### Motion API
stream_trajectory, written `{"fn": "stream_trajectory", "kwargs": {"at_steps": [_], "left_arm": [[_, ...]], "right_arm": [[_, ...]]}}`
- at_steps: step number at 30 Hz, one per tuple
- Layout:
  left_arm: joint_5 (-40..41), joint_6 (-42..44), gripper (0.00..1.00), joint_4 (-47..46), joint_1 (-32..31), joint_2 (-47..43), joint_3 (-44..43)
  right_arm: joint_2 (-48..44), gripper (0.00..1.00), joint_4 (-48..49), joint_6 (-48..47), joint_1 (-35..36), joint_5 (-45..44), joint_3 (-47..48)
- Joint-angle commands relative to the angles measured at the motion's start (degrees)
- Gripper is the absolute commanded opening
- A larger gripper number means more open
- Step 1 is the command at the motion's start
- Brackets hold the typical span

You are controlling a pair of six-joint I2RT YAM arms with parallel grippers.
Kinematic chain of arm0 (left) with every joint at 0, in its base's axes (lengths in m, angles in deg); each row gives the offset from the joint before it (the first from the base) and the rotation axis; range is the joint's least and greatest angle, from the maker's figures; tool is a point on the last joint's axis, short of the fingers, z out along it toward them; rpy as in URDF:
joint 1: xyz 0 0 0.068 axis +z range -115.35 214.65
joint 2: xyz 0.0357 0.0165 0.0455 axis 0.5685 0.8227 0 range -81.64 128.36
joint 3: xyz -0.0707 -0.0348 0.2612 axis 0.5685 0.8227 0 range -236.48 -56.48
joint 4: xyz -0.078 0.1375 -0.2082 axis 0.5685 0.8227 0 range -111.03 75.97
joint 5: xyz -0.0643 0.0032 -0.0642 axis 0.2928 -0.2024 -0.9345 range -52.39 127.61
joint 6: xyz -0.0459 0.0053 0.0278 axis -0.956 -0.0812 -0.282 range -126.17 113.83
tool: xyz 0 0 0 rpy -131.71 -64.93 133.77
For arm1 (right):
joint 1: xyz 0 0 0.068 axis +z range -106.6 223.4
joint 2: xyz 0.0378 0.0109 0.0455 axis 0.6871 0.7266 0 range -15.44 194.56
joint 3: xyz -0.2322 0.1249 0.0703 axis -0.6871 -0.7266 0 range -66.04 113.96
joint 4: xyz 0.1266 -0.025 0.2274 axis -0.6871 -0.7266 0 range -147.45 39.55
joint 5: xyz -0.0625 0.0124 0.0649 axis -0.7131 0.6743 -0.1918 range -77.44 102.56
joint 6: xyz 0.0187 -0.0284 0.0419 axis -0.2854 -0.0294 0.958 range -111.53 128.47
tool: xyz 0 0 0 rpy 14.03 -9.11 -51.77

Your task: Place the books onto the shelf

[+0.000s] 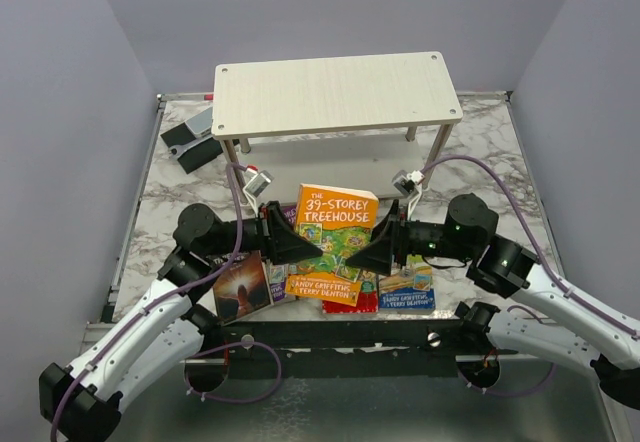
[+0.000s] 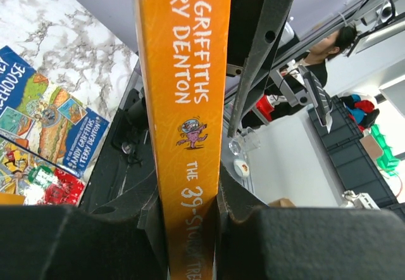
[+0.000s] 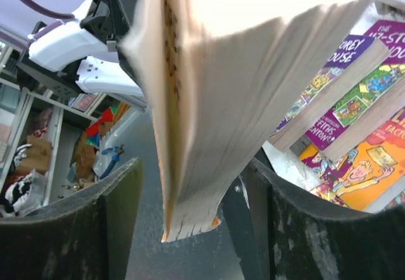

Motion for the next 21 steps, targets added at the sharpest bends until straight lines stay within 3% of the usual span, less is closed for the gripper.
{"fn": "stream_trajectory", "kwargs": {"at_steps": [1,11,21], "left_arm": [[3.4,-2.5,0.0,-5.9,0.0,-2.0,-1.0],[12.8,-5.9,0.0,-8.1,0.0,-4.6,0.4],[19.2,-5.5,0.0,-6.6,0.0,-6.2,2.0]], "right_arm": [[-0.2,0.7,7.6,2.3,0.0,1.3,-2.6],[0.1,0.74,18.6,8.0,0.7,1.3,-7.4],[0.2,0.64,20.8,9.3,3.5,-3.1,-8.0]]}}
